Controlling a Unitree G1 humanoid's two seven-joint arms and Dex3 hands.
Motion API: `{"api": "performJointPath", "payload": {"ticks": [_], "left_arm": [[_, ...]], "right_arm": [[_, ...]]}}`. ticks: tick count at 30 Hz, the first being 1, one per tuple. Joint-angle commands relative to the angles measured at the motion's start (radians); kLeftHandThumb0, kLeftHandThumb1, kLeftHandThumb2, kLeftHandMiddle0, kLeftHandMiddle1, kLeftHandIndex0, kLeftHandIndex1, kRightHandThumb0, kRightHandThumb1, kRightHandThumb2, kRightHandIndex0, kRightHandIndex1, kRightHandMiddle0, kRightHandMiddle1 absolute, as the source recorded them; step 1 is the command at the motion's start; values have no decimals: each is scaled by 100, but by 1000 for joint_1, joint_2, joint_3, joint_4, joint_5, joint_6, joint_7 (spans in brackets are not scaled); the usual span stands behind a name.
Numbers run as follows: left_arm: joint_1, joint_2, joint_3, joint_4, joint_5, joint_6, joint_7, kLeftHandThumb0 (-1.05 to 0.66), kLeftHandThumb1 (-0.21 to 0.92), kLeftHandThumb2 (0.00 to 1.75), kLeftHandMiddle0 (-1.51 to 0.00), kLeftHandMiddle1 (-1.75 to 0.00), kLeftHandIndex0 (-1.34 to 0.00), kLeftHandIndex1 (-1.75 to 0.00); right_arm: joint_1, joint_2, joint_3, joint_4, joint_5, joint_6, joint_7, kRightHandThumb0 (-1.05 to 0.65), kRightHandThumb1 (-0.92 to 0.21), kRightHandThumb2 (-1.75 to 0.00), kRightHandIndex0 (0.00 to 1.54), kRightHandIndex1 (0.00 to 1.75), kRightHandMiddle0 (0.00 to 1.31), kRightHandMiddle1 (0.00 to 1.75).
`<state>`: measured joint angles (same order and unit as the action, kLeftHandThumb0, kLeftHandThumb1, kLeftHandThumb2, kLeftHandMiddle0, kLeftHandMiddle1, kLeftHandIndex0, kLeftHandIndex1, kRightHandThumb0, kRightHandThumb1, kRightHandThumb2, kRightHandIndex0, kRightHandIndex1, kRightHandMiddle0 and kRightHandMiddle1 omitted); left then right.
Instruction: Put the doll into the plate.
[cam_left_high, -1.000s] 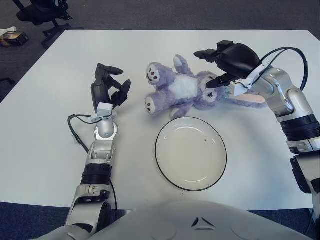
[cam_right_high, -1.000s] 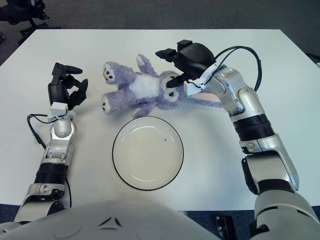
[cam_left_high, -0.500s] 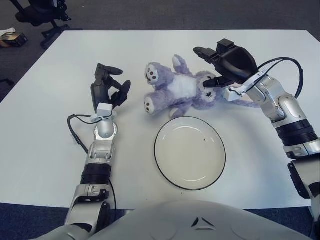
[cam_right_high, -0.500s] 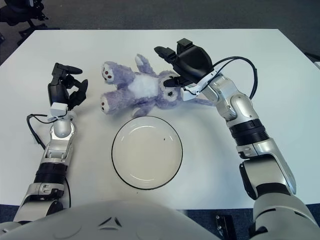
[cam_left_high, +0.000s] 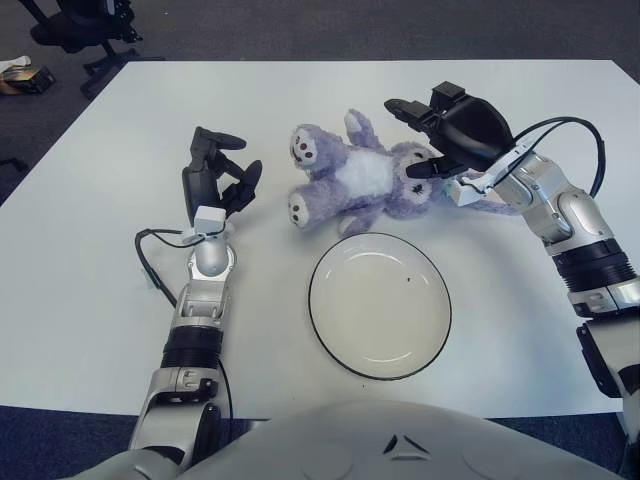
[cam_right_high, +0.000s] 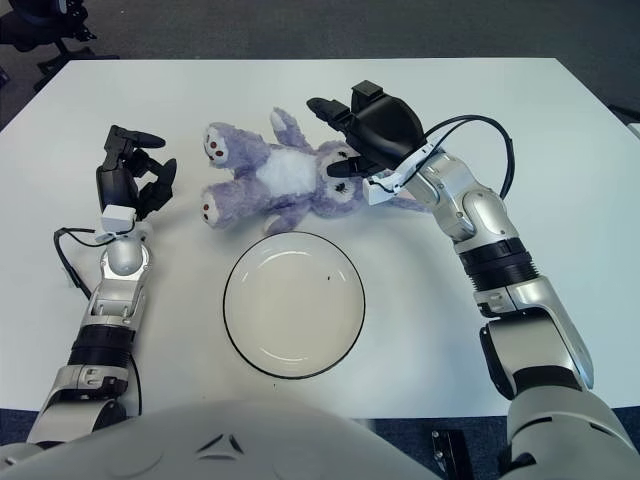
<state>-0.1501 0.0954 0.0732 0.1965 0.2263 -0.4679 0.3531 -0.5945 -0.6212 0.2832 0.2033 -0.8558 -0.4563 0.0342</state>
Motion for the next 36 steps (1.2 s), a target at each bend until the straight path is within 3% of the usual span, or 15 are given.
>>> {"api": "performJointPath", "payload": {"ticks": [1,11,18,34,36], "left_arm": [[80,-25,-9,64,6,-7,6,-36,92,31,-86,-175,-43,-152],[79,-25,-9,66,5,-11,5,-36,92,31,-87,-175,-43,-151],[80,-24,-9,65,4,-12,4,-36,92,31,-87,-175,-43,-151],[82,-20,-7,67,2,-17,2,-36,92,30,-88,-175,-43,-151],[83,-20,-7,67,3,-18,3,-36,92,30,-88,-175,-43,-151]], "right_arm": [[-13,-14,4,9,22,-8,23,-94,-92,-70,20,0,22,1],[-3,-10,-6,-2,194,-20,206,-98,-92,-72,15,0,20,0],[20,-6,-12,-19,223,-21,223,-104,-92,-77,2,0,13,0],[60,34,-16,25,95,-58,-97,-99,-92,-87,0,0,9,2],[70,47,-25,35,104,-65,-143,-93,-92,-87,12,2,15,4]]}}
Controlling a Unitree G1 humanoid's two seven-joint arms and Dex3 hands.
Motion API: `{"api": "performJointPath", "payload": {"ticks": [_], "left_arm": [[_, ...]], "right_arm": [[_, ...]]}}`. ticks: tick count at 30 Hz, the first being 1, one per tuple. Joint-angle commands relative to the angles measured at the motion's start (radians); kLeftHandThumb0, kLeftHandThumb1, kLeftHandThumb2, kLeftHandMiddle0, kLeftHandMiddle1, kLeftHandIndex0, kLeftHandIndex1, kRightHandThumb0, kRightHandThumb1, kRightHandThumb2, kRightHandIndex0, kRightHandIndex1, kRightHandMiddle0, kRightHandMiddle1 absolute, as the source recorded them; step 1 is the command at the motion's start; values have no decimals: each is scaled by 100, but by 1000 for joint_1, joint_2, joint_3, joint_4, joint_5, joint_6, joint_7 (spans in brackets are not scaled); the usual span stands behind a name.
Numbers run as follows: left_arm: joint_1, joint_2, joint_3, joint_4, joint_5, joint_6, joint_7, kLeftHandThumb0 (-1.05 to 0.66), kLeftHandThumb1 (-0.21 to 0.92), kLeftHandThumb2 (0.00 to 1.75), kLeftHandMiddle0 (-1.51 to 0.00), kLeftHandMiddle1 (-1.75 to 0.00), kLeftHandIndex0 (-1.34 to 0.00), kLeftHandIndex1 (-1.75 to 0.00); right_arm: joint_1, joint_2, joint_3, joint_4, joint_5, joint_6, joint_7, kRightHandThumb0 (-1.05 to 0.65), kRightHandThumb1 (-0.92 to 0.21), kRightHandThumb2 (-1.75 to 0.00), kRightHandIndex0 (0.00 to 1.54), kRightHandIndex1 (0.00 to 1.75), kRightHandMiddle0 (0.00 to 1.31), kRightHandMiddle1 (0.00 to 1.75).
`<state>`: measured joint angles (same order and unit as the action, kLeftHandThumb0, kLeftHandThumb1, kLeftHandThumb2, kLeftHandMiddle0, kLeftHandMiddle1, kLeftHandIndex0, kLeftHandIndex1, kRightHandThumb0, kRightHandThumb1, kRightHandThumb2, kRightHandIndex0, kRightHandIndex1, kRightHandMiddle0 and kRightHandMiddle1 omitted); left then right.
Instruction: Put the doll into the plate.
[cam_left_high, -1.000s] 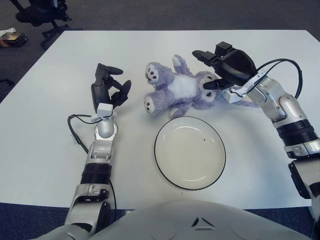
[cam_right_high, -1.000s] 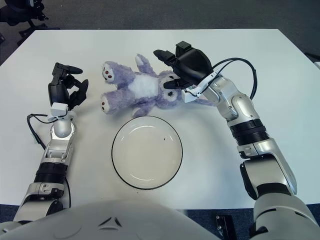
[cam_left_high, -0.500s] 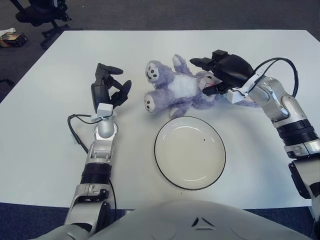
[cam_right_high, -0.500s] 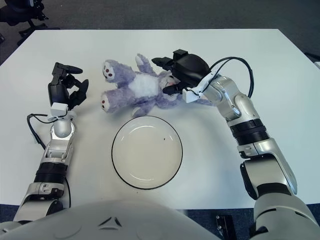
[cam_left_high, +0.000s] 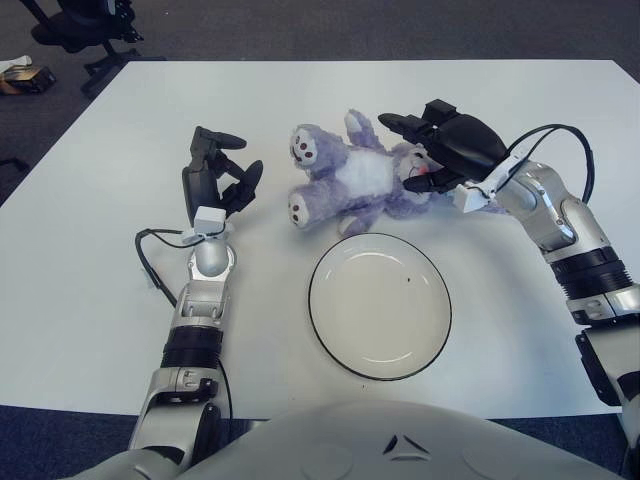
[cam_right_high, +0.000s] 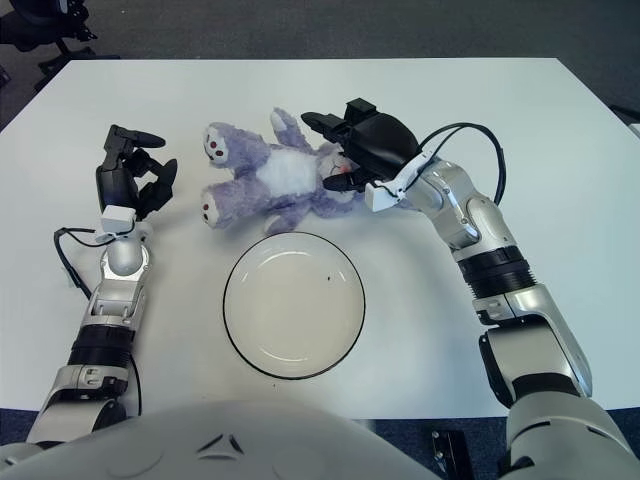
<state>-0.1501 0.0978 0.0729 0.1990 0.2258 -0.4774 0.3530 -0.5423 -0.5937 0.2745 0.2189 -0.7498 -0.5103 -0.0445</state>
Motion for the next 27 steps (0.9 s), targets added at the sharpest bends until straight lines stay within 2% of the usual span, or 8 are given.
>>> {"api": "performJointPath", "payload": {"ticks": [1,7,9,10,12,15,17,27], "left_arm": [[83,-22,-7,64,3,-8,3,-36,92,30,-88,-175,-43,-151],[85,-20,-7,65,2,-11,0,-36,92,30,-87,-175,-43,-151],[84,-20,-7,65,2,-12,-1,-36,92,30,-87,-175,-43,-151],[84,-20,-7,66,2,-12,-2,-36,92,30,-87,-175,-43,-151],[83,-19,-8,66,1,-13,-2,-36,92,30,-87,-175,-43,-151],[83,-19,-8,67,1,-13,-2,-36,92,30,-87,-175,-43,-151],[83,-18,-8,67,1,-14,-3,-36,92,31,-87,-175,-43,-151],[83,-16,-9,69,-3,-17,-8,-36,92,31,-87,-175,-42,-152]], "right_arm": [[21,24,-19,23,1,-14,-80,-90,-92,-85,17,3,19,6],[33,44,-31,29,-2,-17,-159,-59,-92,-62,56,14,50,23],[30,49,-33,42,-10,-36,-209,-42,-92,-51,55,54,48,60],[21,50,-31,65,-21,-57,-250,-27,-92,-45,50,88,42,90],[3,50,-23,111,-45,-92,-329,-14,-92,-38,44,120,41,114],[-23,51,-10,177,-88,-134,-445,-6,-82,-54,37,144,40,138],[-41,51,4,213,-144,-149,-558,-2,-67,-82,34,162,39,157],[-109,34,79,325,-314,-144,-862,0,-44,-110,45,174,49,155]]}}
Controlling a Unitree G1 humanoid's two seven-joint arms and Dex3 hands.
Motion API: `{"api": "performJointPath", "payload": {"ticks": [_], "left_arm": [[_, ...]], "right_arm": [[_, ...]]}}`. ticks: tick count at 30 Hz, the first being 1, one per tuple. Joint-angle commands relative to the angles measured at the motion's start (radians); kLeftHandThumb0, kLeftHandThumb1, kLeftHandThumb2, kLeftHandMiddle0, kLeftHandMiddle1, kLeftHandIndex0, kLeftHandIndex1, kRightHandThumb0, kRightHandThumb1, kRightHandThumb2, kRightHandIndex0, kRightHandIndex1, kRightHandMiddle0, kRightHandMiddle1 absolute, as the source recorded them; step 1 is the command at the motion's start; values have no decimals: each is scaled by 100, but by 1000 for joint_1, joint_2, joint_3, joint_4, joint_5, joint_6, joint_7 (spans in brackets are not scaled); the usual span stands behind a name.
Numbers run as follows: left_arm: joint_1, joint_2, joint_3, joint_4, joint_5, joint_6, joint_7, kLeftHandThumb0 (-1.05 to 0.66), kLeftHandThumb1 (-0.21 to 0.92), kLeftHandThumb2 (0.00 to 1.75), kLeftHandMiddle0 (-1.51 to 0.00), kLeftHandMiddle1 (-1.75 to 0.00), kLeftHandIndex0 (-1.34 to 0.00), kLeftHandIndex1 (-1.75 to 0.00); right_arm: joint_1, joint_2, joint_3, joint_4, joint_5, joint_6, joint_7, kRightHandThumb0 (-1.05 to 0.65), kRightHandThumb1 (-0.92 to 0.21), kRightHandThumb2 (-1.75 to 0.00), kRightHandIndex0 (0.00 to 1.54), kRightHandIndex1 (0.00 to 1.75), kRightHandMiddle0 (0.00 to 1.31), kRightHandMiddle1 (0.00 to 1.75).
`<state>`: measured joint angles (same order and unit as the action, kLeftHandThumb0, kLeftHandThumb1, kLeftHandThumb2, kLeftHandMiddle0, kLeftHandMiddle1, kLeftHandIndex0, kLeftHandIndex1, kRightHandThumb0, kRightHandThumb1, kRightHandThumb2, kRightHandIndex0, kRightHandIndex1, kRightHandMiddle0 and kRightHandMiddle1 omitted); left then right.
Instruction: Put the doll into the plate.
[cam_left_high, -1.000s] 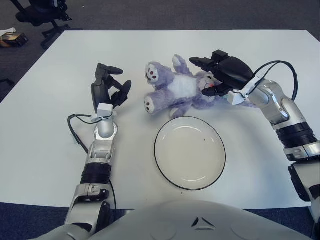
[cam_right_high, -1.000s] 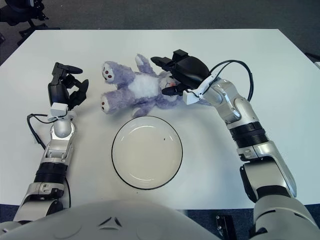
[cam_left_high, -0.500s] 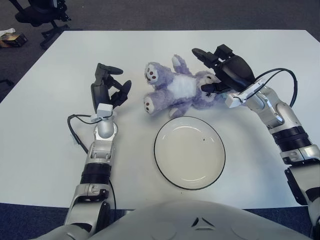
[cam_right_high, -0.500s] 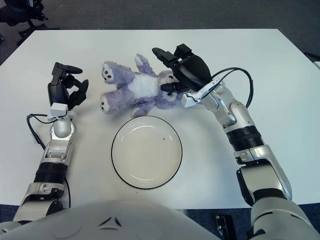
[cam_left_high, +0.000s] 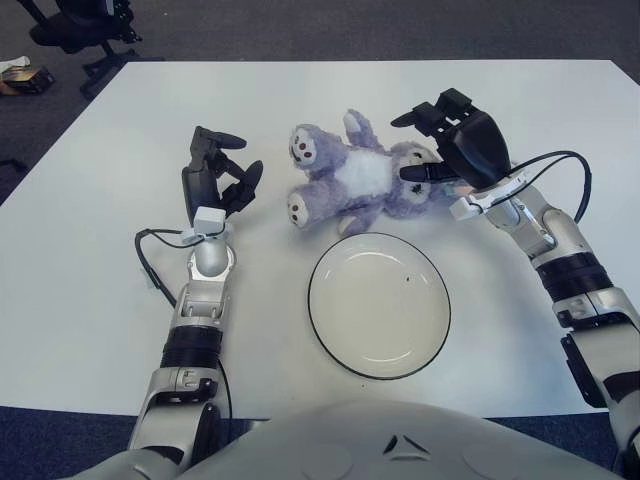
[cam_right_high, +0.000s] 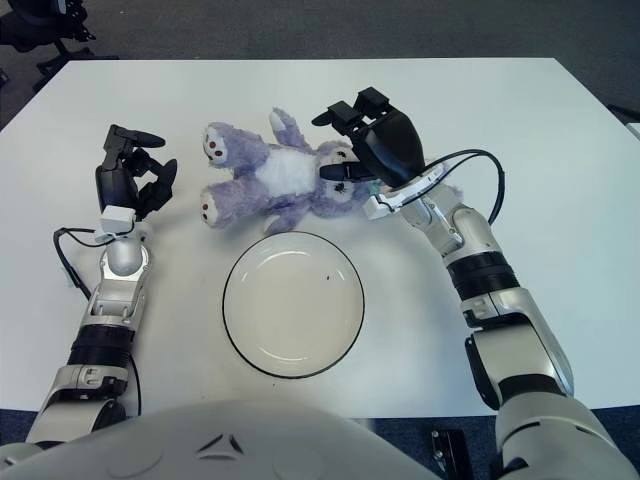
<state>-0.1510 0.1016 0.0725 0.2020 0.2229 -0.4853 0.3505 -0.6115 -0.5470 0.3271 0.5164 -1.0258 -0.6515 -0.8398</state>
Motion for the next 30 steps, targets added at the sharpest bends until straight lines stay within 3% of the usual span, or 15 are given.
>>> {"api": "performJointPath", "payload": {"ticks": [1,12,14,16,17,19,20,21,24,30], "left_arm": [[84,-20,-8,66,-1,-9,-6,-36,92,31,-87,-175,-42,-152],[84,-17,-9,66,-2,-13,-10,-36,92,31,-87,-175,-42,-152],[84,-17,-9,66,-2,-13,-11,-36,92,31,-87,-175,-42,-152],[84,-17,-9,65,-3,-13,-12,-36,92,31,-87,-175,-42,-152],[85,-16,-8,65,-3,-13,-12,-36,92,31,-87,-175,-42,-152],[85,-16,-8,64,-4,-13,-13,-36,92,31,-87,-175,-42,-152],[85,-16,-8,64,-4,-13,-14,-36,92,31,-87,-175,-42,-152],[85,-16,-8,65,-4,-13,-14,-36,92,31,-87,-175,-42,-152],[86,-17,-8,65,-5,-14,-16,-36,92,31,-87,-175,-42,-152],[86,-17,-8,65,-6,-15,-17,-36,92,31,-87,-175,-42,-152]], "right_arm": [[-45,-14,32,35,-42,-4,-79,0,-44,-111,46,174,50,155],[-74,-19,69,79,-34,-7,-117,0,-41,-116,46,175,51,159],[-72,-17,67,80,-12,-10,-88,0,-62,-74,48,154,56,140],[-67,-15,62,73,7,-5,-54,0,-77,-49,48,145,51,138],[-64,-14,59,68,16,-1,-38,-12,-79,-41,45,128,47,124],[-48,-14,49,36,38,18,8,-45,-86,-20,41,60,42,68],[-39,-15,45,17,42,33,28,-56,-88,-16,38,38,41,49],[-33,-15,43,4,45,44,42,-65,-90,-17,30,25,38,36],[-19,-17,39,-30,43,85,82,-76,-91,-21,20,8,33,18],[-5,-18,35,-63,47,117,121,-84,-92,-36,11,1,29,9]]}}
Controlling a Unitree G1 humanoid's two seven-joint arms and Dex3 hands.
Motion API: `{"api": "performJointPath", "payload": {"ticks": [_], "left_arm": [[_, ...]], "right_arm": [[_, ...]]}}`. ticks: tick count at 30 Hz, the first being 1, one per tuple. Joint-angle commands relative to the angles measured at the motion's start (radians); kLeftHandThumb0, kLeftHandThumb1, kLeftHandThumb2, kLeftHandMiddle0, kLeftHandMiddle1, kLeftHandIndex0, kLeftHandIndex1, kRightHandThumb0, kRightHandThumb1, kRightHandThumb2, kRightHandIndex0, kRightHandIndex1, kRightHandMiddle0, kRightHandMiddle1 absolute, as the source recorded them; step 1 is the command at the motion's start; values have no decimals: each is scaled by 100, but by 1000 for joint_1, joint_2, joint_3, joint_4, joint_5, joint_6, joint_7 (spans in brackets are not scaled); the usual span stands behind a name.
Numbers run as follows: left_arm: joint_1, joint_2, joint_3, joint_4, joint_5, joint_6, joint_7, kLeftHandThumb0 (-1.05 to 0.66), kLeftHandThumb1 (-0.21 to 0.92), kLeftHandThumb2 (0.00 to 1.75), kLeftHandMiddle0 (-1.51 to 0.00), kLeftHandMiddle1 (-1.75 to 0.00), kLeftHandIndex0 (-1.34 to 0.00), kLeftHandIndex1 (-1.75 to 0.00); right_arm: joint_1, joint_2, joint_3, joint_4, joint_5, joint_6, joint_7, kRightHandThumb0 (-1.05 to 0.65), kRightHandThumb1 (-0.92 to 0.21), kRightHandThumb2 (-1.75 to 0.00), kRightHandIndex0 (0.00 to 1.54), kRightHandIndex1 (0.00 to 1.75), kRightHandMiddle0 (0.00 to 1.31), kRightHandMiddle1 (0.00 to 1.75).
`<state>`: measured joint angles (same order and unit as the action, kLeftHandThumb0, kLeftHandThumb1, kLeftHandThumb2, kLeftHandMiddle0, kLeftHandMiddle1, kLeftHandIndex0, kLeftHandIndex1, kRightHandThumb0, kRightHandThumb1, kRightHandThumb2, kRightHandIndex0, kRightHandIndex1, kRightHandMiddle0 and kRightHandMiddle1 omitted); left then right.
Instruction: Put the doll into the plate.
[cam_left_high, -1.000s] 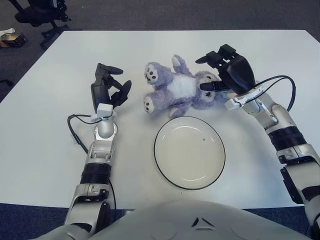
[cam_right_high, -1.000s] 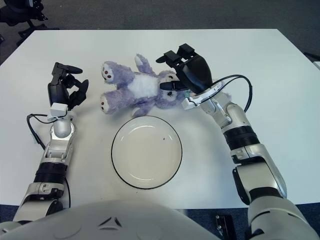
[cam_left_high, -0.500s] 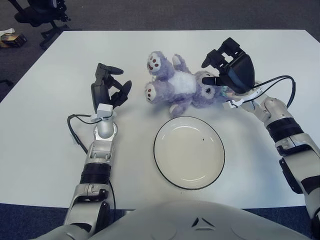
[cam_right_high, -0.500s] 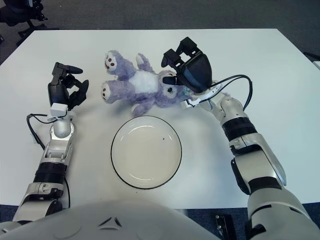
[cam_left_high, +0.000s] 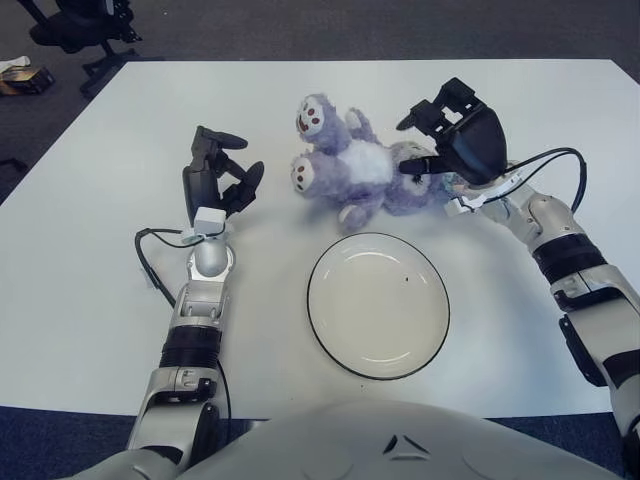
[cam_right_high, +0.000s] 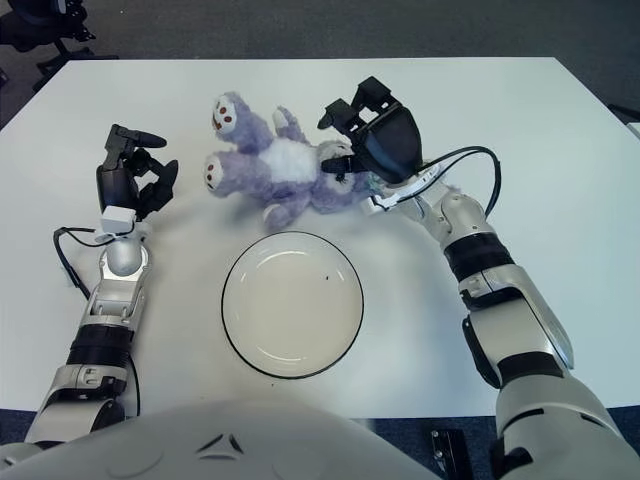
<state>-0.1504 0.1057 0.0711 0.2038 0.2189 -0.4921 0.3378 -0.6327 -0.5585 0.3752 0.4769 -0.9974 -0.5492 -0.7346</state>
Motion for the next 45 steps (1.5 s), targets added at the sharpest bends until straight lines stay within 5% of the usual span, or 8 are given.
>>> {"api": "performJointPath", "payload": {"ticks": [1,7,45], "left_arm": [[84,-21,-7,64,-3,-10,-5,-36,92,31,-87,-175,-42,-152],[84,-22,-8,64,-5,-11,-7,-36,92,31,-87,-175,-42,-152],[82,-20,-10,74,-30,-36,-34,-36,92,31,-87,-175,-42,-152]], "right_arm": [[18,-12,-13,-33,23,25,53,-84,-92,-36,11,1,29,8],[30,-24,-17,-68,39,53,159,-86,-92,-60,4,0,21,2],[53,-33,-45,-118,81,50,254,-91,-92,-72,0,0,16,0]]}}
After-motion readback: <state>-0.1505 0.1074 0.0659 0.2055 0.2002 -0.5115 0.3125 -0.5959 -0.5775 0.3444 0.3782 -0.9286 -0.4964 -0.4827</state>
